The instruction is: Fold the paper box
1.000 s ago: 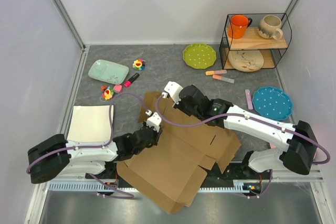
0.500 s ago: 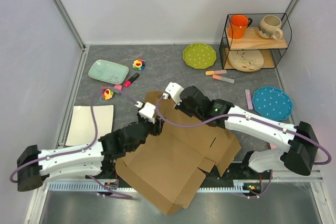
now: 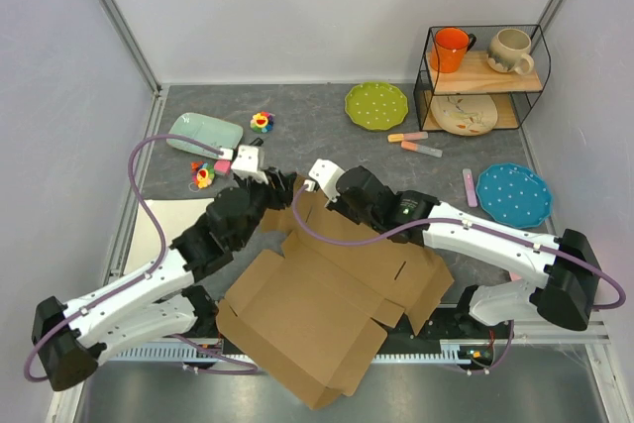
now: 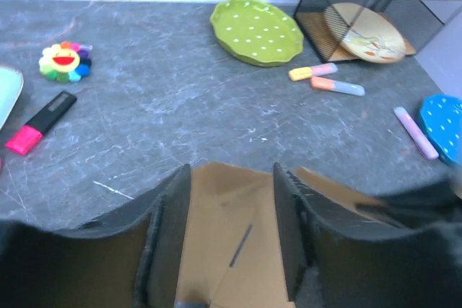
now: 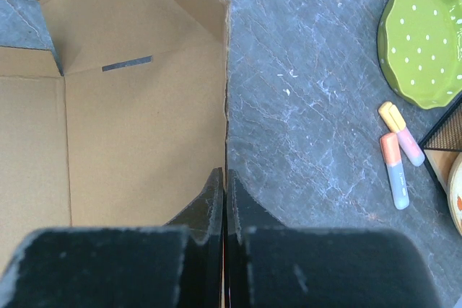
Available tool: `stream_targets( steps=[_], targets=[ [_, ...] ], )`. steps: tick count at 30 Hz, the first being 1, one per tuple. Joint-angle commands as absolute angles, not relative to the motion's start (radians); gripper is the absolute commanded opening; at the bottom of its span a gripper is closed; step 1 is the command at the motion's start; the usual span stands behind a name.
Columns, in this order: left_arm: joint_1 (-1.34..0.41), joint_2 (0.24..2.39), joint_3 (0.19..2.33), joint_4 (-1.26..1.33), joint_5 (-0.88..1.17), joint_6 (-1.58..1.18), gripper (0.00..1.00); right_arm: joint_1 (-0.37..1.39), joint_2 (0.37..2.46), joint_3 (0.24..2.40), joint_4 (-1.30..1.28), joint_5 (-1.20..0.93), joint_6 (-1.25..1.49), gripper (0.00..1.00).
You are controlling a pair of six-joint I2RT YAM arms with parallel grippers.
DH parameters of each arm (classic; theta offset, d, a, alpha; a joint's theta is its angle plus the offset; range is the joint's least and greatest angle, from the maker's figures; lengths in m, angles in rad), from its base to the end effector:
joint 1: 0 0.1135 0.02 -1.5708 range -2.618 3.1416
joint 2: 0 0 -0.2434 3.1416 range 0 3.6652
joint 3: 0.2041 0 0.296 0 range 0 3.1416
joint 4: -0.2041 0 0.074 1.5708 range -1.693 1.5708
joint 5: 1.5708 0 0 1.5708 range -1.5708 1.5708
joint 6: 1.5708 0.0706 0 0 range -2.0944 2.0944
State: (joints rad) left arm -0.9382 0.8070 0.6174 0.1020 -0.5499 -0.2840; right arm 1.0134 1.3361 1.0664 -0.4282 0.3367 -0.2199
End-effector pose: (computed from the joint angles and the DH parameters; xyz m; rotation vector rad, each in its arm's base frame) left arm 0.1961 -0.2050 0.2818 0.1236 1.6624 -0.4754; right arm 0.2137 0.2987 0.2404 -1.1382 1.9095 0.0520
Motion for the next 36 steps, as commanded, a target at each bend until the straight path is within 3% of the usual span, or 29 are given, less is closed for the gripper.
stream_targets(
  steps=[1,2,5,13,19,25,31,36],
  targets=[
    [-0.769,0.890,0.663,0.136,-0.319,-0.445,0.51,1.042,1.330,1.069,-0.410,0.367,-0.199,0.00],
    [-0.735,0.908,0.676,0.146,-0.269,-0.460,0.39,1.043,1.330,1.066,-0.407,0.368,-0.199,0.00],
    [-0.709,0.994,0.716,0.153,-0.203,-0.485,0.26,1.048,1.327,1.058,-0.399,0.371,-0.196,0.00],
    [-0.701,1.071,0.719,0.206,-0.123,-0.531,0.22,1.049,1.312,1.045,-0.396,0.377,-0.193,0.00],
    [-0.701,1.089,0.612,0.227,-0.008,-0.612,0.13,1.051,1.315,1.052,-0.397,0.391,-0.198,0.00],
    [-0.701,1.059,0.563,0.206,0.023,-0.603,0.10,1.109,1.348,1.052,-0.393,0.547,-0.267,0.00],
    [-0.699,0.863,0.551,0.101,-0.142,-0.572,0.25,1.155,1.368,1.022,-0.325,0.737,-0.379,0.00],
    [-0.696,0.681,0.543,0.019,-0.299,-0.535,0.53,1.189,1.374,0.977,-0.213,0.873,-0.516,0.00]
  ],
)
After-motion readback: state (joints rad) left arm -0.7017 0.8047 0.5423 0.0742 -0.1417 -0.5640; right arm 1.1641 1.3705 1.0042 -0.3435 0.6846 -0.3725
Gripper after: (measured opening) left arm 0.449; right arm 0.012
